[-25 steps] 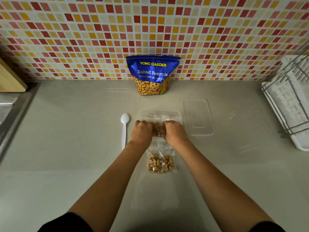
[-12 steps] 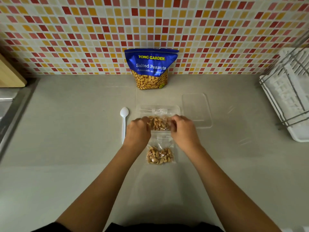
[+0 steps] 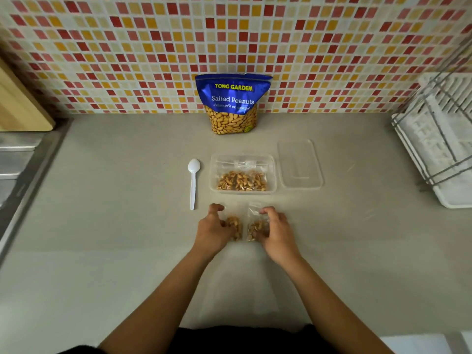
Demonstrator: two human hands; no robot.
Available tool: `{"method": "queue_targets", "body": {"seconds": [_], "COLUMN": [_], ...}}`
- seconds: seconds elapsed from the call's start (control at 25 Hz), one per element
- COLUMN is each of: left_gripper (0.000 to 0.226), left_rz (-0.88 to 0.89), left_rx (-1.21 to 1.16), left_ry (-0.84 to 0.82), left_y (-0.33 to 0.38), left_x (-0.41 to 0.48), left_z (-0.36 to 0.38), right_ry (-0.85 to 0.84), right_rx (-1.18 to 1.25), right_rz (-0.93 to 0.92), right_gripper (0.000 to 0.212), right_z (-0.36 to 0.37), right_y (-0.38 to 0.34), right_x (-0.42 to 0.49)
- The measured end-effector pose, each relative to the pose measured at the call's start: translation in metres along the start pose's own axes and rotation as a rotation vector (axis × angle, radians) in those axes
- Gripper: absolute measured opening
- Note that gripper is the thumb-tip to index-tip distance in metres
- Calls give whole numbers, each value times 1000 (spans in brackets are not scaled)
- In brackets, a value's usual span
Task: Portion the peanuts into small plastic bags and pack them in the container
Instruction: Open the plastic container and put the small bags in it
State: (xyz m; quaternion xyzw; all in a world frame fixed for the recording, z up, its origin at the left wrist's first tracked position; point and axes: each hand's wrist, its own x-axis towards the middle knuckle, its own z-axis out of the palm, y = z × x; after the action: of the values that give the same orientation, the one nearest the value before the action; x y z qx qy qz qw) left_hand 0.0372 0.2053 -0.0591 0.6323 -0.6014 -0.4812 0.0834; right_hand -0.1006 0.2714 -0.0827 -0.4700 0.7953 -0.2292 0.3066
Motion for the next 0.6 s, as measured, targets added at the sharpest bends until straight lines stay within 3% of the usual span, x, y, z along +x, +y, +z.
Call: {"method": "queue_targets", "body": {"seconds": [0.12, 0.28, 0.36, 0.48, 0.6], "left_gripper": [47, 18, 19, 25, 42], "left_rz": [6, -20, 36, 91, 65], "left_rx": [-6, -348, -463, -432, -289], "left_ry": [-25, -66, 15, 153, 126], "left_y": [-10, -11, 5, 36, 60], "left_x": [-7, -14, -1, 31, 58], "left_z": [-2, -13, -27, -46, -42], "right_ry": [18, 135, 188, 226, 65], "right_rx": [121, 404, 501, 345, 137], "right_rz": [-58, -74, -140, -203, -122], "right_gripper": [35, 40, 37, 41, 42], "right_z": [5, -4, -24, -51, -57], "right_y": [9, 7, -8, -32, -43], "right_x": [-6, -14, 2, 45, 85]}}
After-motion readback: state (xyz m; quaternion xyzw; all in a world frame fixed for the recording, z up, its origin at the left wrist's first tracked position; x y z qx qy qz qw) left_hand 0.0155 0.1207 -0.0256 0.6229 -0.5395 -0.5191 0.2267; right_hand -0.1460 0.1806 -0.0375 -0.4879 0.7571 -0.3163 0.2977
